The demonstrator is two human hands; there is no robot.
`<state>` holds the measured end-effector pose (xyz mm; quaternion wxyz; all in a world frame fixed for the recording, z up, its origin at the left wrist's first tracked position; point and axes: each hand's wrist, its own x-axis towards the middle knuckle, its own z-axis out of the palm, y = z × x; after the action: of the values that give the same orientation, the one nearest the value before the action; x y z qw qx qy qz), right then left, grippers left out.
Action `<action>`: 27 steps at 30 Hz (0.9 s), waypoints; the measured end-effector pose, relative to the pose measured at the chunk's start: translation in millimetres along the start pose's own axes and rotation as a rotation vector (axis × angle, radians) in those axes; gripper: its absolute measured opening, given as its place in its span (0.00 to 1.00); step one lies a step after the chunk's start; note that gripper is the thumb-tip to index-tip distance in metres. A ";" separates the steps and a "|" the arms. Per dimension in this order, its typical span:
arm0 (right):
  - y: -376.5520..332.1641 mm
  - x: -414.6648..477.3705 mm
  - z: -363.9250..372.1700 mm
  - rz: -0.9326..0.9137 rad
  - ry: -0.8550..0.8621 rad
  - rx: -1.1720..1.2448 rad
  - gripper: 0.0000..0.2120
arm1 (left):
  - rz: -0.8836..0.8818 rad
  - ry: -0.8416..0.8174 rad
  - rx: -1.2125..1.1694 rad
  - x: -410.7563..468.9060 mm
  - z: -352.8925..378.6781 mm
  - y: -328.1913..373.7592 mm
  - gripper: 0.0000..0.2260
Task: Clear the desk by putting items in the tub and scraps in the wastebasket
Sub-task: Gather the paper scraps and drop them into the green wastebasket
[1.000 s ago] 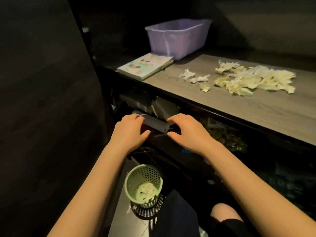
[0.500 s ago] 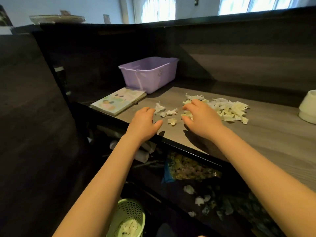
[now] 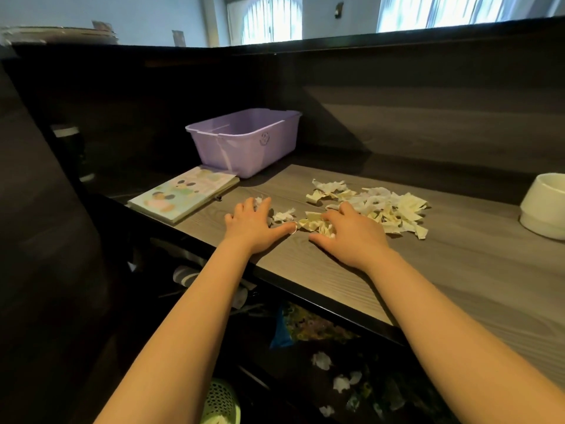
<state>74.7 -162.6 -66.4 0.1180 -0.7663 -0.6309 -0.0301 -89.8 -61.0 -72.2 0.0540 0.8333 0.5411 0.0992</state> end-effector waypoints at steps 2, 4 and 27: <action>-0.2 0.9 1.3 -0.011 0.060 0.001 0.22 | 0.028 0.005 0.010 3.9 0.4 1.3 0.34; 1.0 1.5 2.0 -0.023 0.105 0.007 0.17 | 0.066 0.031 -0.002 4.7 0.7 1.4 0.29; 5.9 9.6 -9.4 0.062 0.368 0.698 0.05 | 0.224 0.172 -0.398 -3.9 -0.3 -1.4 0.07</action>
<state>83.4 -156.5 -56.3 0.4832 -0.6808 -0.5479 0.0529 -92.6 -64.1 -72.6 0.1597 0.8495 0.4178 0.2798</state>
